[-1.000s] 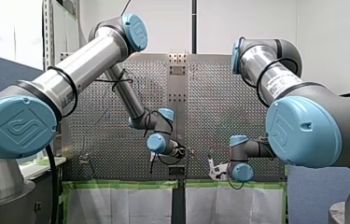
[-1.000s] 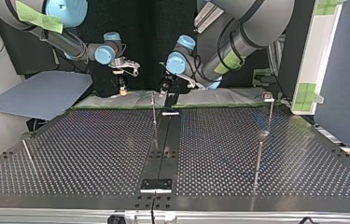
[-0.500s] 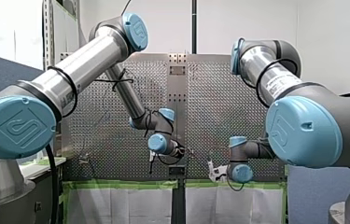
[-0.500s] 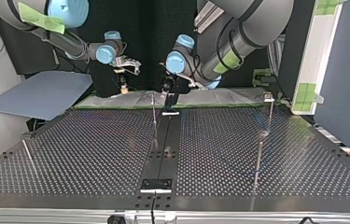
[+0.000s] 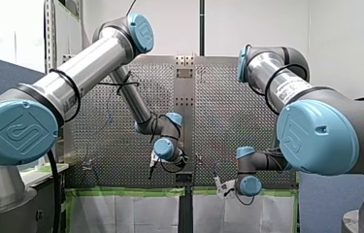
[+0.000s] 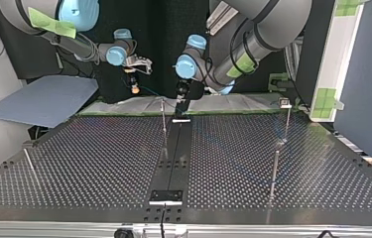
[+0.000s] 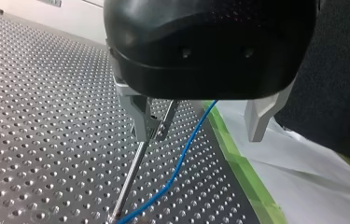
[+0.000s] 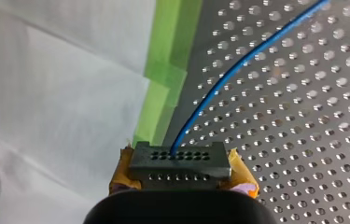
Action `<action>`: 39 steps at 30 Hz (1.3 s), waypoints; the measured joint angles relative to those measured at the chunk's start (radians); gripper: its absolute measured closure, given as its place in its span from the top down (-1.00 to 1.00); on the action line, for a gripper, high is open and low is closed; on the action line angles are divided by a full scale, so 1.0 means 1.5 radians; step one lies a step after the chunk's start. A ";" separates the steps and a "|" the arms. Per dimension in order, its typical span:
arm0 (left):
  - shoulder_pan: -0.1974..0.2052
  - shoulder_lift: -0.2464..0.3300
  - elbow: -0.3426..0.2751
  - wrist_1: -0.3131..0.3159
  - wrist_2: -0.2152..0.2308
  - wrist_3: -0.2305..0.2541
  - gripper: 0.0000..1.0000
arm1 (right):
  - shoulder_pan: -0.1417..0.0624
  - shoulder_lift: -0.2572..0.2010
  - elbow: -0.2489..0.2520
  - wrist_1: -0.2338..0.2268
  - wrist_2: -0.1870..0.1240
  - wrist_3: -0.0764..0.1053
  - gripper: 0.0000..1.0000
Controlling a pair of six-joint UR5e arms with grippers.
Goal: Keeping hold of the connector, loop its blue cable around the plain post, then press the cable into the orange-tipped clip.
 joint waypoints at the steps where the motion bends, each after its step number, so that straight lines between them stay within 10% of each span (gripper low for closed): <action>1: 0.000 0.000 0.000 0.000 0.004 0.000 1.00 | 0.001 0.000 0.001 0.004 0.003 -0.004 -1.00; 17: -0.001 0.000 -0.002 -0.003 0.039 -0.010 1.00 | 0.022 -0.015 0.047 -0.001 0.002 -0.041 -1.00; 26: -0.001 0.000 -0.026 0.006 -0.005 -0.004 1.00 | 0.025 -0.069 0.102 -0.040 0.028 -0.015 -1.00; 39: 0.000 0.000 -0.062 0.034 -0.032 -0.004 1.00 | 0.030 -0.138 0.166 -0.068 0.044 -0.011 -1.00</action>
